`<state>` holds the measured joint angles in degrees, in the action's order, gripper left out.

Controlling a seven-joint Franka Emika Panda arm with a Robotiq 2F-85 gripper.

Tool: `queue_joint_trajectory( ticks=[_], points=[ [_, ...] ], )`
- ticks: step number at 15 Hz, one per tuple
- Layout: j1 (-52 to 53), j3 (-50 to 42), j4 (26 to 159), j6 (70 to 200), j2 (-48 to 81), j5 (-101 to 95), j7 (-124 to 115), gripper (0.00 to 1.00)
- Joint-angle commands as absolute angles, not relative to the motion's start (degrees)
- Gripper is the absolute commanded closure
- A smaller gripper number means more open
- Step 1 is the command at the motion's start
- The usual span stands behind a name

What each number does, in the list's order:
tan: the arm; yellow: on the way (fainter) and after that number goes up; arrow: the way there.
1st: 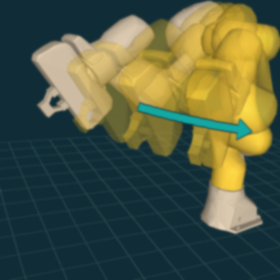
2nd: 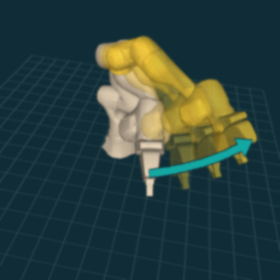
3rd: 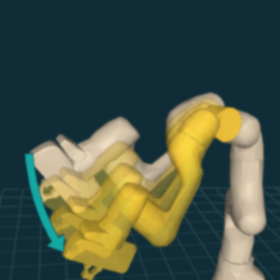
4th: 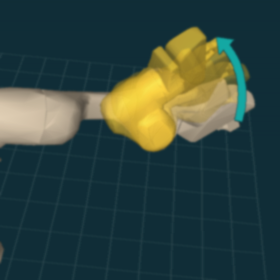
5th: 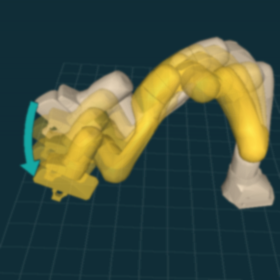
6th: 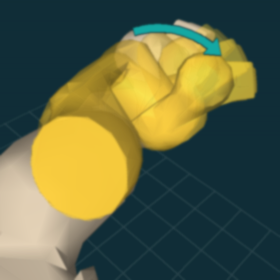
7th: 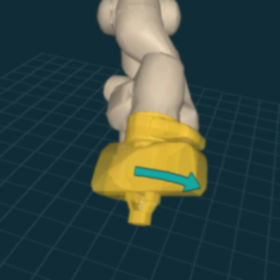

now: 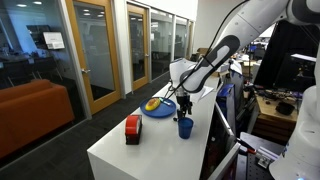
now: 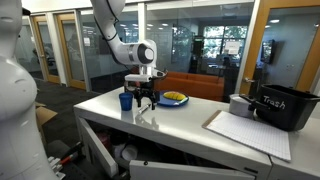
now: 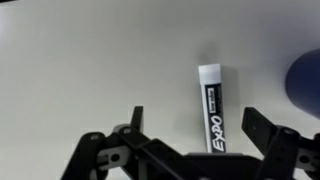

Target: Pick up the marker and put it in the cup

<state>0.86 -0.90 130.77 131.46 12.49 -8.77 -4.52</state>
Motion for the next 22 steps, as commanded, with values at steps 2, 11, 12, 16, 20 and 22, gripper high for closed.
queue_joint_trajectory(
  ticks=[2, 11, 12, 16, 20, 22],
  points=[
    [0.9, -1.0, 131.5, 133.4, 12.5, -9.9, -3.5, 0.0],
    [0.8, -0.9, 131.8, 134.5, 13.0, -9.6, -2.7, 0.0],
    [0.8, -0.9, 131.9, 134.6, 13.1, -9.5, -2.5, 0.0],
    [0.8, -0.8, 132.1, 135.0, 13.3, -9.2, -2.1, 0.0],
    [0.8, -0.7, 132.5, 135.5, 13.1, -9.0, -1.8, 0.41],
    [0.9, -0.6, 132.5, 135.6, 13.1, -9.1, -1.7, 0.53]
  ],
)
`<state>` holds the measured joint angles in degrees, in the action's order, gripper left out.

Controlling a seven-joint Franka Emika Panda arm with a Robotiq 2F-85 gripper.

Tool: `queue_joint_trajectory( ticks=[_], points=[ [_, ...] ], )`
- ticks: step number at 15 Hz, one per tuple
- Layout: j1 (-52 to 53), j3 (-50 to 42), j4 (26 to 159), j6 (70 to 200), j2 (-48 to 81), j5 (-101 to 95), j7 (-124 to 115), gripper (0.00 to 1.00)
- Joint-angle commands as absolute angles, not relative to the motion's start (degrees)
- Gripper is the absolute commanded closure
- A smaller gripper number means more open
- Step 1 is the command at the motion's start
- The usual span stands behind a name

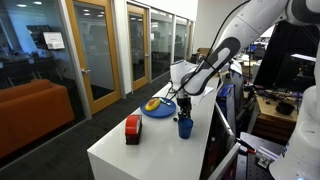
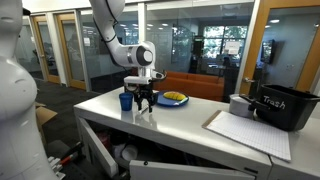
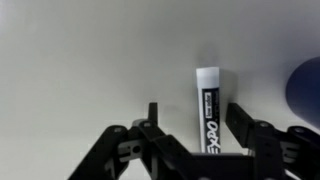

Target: Pick up the marker and put it in the cup

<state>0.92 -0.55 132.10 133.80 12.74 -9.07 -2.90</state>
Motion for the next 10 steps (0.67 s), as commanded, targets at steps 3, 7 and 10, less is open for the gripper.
queue_joint_trajectory(
  ticks=[3, 7, 10],
  points=[
    [1.1, -0.3, 132.5, 135.5, 12.9, -9.3, -1.7, 0.76],
    [1.2, -0.4, 132.4, 135.5, 12.9, -9.2, -1.6, 0.99],
    [1.2, -0.3, 132.1, 135.3, 12.7, -8.7, -1.6, 0.95]
  ],
)
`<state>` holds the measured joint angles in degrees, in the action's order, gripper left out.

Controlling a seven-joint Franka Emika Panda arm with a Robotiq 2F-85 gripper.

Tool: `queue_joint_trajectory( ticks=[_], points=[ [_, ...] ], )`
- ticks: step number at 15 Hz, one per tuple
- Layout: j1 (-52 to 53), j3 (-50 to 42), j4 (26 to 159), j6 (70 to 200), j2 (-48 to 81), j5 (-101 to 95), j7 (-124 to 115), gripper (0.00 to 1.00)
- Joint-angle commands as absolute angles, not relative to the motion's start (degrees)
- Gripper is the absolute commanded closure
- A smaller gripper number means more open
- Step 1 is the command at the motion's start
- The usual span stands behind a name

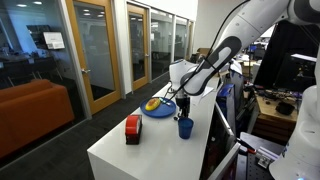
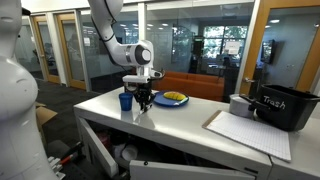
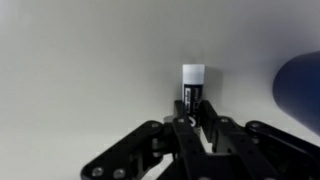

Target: Pick up the marker and put it in the cup

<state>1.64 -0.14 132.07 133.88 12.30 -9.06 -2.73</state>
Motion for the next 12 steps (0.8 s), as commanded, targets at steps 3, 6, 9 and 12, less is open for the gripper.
queue_joint_trajectory(
  ticks=[3, 6, 9, 12],
  points=[
    [1.1, -0.2, 131.6, 134.7, 11.7, -7.7, -1.7, 0.95],
    [1.1, -0.2, 130.3, 134.7, 10.5, -6.8, -2.3, 0.95],
    [1.5, -0.2, 129.8, 135.6, 8.7, -6.8, -4.1, 0.95],
    [2.3, -0.2, 130.2, 137.7, 6.4, -7.6, -9.6, 0.95]
  ],
)
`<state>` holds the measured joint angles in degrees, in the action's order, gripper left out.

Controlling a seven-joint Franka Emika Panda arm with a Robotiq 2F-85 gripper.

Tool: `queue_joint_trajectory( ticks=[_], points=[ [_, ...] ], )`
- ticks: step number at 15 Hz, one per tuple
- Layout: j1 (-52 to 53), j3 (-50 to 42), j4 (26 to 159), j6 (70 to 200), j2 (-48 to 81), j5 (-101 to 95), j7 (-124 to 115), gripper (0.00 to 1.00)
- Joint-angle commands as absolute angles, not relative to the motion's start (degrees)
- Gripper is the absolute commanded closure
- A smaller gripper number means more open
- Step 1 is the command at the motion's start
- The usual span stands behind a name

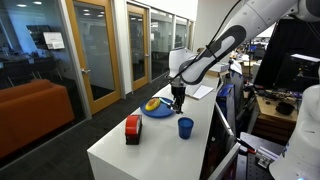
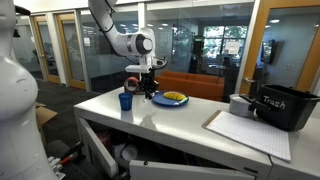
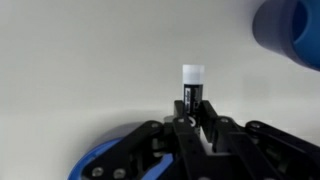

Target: Pick up the marker and put it in the cup

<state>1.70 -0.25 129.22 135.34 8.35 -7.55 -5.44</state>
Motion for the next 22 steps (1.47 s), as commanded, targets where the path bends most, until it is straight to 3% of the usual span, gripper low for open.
queue_joint_trajectory(
  ticks=[1, 14, 22],
  points=[
    [2.7, 0.0, 130.5, 138.3, 5.5, -8.1, -12.0, 0.95],
    [3.4, 4.5, 135.5, 140.4, -9.3, -20.4, -39.0, 0.95],
    [3.2, 12.4, 147.0, 140.4, -19.2, -25.3, -57.0, 0.95]
  ],
)
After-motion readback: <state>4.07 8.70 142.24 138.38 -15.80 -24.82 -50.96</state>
